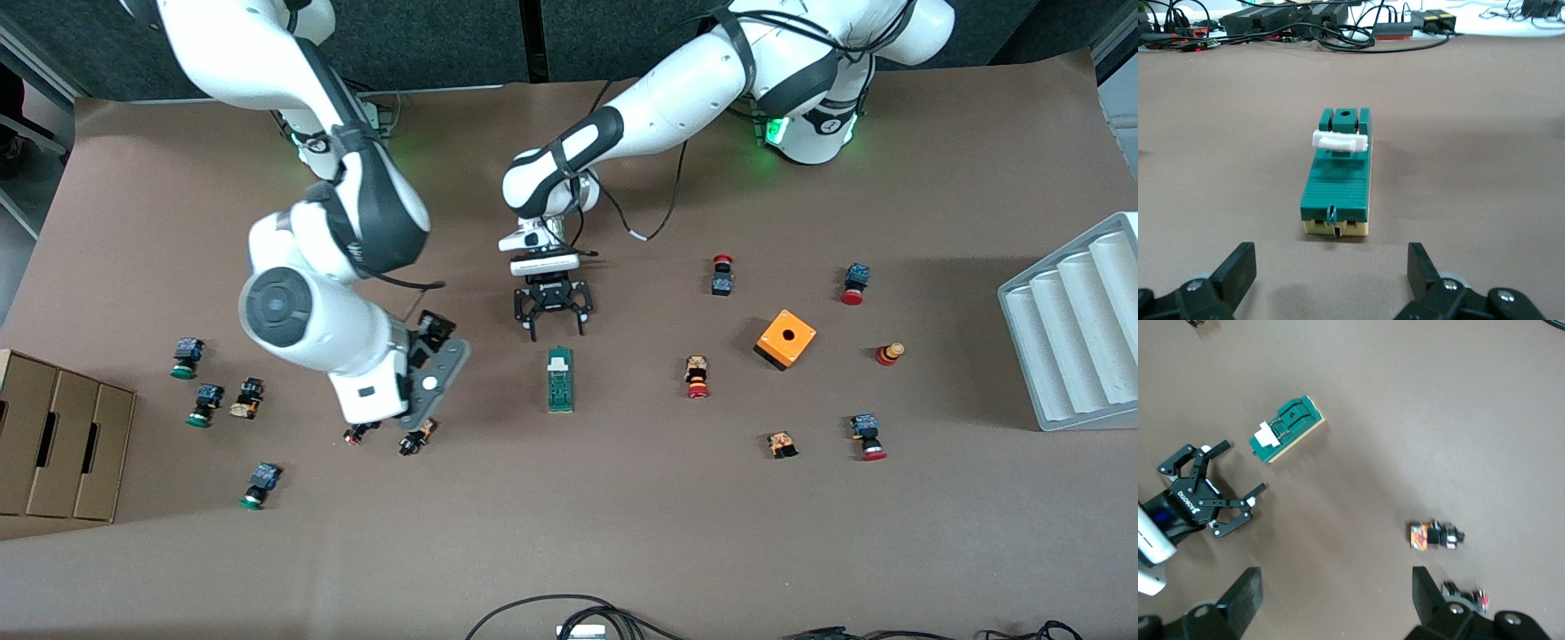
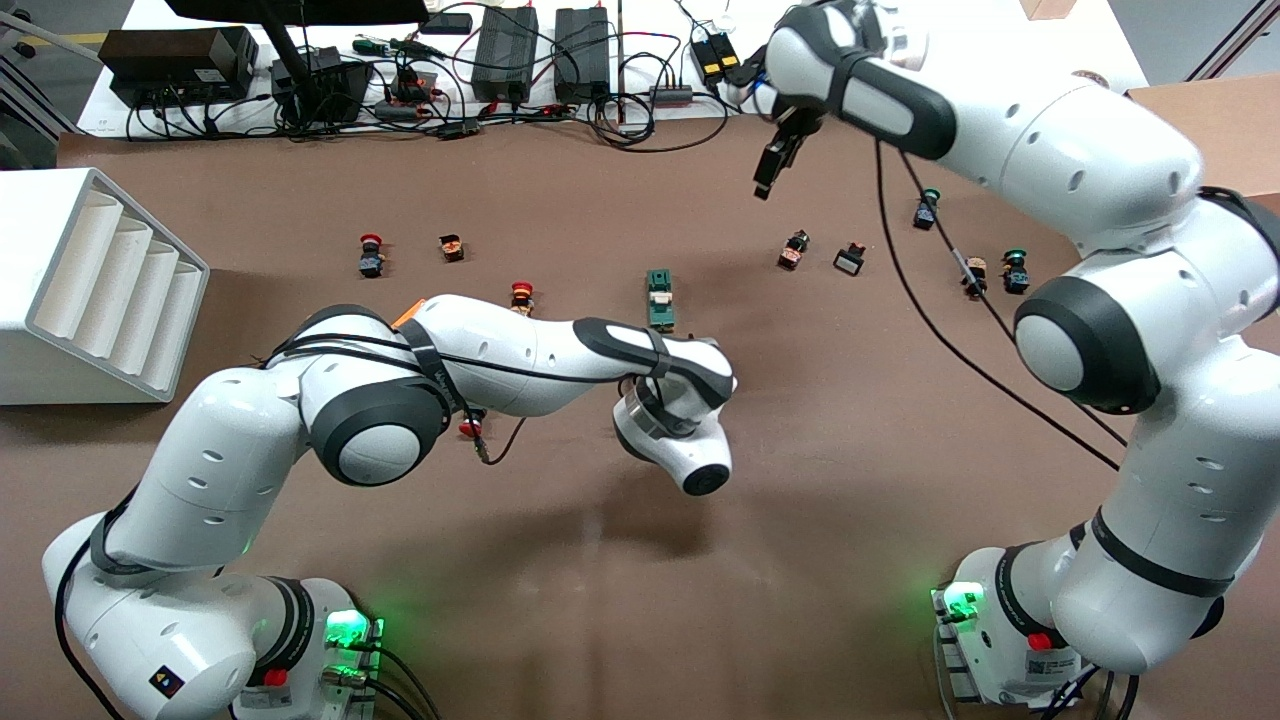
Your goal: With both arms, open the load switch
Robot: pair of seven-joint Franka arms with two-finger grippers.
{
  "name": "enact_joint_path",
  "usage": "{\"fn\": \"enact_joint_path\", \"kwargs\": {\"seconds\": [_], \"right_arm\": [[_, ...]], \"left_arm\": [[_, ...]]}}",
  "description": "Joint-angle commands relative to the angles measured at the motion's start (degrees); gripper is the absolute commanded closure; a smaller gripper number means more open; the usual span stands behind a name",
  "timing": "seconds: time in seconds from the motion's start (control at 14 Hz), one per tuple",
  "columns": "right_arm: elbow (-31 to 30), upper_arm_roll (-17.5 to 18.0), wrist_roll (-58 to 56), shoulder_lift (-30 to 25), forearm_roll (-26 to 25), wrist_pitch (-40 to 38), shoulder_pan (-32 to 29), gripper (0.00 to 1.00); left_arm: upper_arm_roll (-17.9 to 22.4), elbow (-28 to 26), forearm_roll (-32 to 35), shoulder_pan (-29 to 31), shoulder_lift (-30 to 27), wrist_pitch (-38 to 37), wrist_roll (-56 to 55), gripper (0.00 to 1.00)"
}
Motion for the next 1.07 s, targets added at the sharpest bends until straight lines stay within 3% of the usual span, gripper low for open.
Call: {"fn": "enact_joint_path", "kwargs": {"seconds": [0.0, 0.21, 1.0], "right_arm": [[-0.85, 0.76, 5.08, -5.57, -0.65, -5.27, -2.55, 0.0], [-0.84, 0.76, 8.79, -8.83, -0.48, -7.92, -6.85, 0.0], [0.21, 0.59, 8.44, -14.63, -0.65, -17.76, -22.85, 0.0]], "left_arm": [[0.08, -0.26, -5.72, -0.19, -3.31, 0.38, 7.26, 0.0], [-0.01, 0.0, -11.35, -0.19, -5.86, 0.38, 13.93, 0.0], [0.25, 3.52, -32.01, 2.08, -13.41, -0.23, 56.11, 0.0]]}}
